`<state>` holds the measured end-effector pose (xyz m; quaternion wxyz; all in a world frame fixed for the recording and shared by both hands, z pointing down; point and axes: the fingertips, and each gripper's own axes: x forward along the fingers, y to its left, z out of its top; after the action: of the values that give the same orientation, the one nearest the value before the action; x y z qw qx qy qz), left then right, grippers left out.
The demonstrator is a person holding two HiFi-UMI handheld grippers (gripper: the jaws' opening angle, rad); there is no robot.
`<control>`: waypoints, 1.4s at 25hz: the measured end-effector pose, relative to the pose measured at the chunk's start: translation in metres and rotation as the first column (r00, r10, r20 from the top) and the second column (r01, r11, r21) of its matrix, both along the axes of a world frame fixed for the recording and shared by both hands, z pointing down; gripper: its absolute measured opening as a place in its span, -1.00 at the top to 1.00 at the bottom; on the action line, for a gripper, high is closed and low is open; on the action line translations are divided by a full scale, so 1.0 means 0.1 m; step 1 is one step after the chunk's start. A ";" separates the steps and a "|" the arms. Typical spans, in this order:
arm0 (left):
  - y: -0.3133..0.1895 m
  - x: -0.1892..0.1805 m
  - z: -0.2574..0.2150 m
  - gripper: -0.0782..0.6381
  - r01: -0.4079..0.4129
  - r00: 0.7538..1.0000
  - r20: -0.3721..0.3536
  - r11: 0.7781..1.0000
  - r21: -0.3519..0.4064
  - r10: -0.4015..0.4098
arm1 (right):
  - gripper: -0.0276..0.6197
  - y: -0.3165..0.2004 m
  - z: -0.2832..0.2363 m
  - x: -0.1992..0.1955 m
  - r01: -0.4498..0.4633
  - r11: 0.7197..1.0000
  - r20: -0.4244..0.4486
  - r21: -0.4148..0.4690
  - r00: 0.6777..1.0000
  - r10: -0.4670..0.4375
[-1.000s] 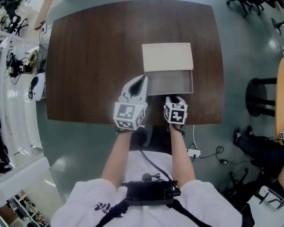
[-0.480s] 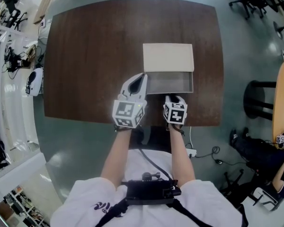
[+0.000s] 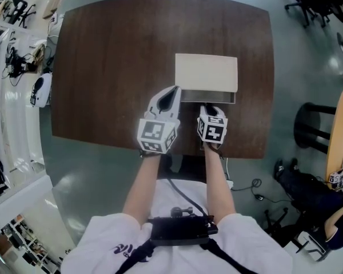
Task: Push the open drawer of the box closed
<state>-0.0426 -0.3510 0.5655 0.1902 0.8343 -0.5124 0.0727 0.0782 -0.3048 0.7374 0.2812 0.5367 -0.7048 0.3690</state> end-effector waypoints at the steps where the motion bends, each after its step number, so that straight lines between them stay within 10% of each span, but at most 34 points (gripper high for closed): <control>1: -0.03 0.00 0.01 0.76 0.006 1.000 -0.001 1.000 -0.001 -0.006 | 0.67 -0.05 0.00 0.00 0.003 1.000 0.000 0.002 1.000 -0.003; 21: -0.36 -0.17 0.14 0.76 0.049 0.999 -0.001 0.998 -0.026 -0.049 | 0.67 -0.49 -0.01 -0.13 0.031 0.999 -0.013 0.025 0.999 -0.031; 35: 0.15 -0.29 -0.20 0.76 -0.027 1.000 0.006 0.999 0.048 0.027 | 0.67 0.08 -0.16 -0.23 -0.064 0.996 0.014 0.065 0.998 0.063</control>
<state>-0.0716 -0.3363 0.5455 0.1680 0.8451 -0.5033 0.0650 0.0555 -0.2973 0.7218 0.2474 0.5657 -0.7007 0.3576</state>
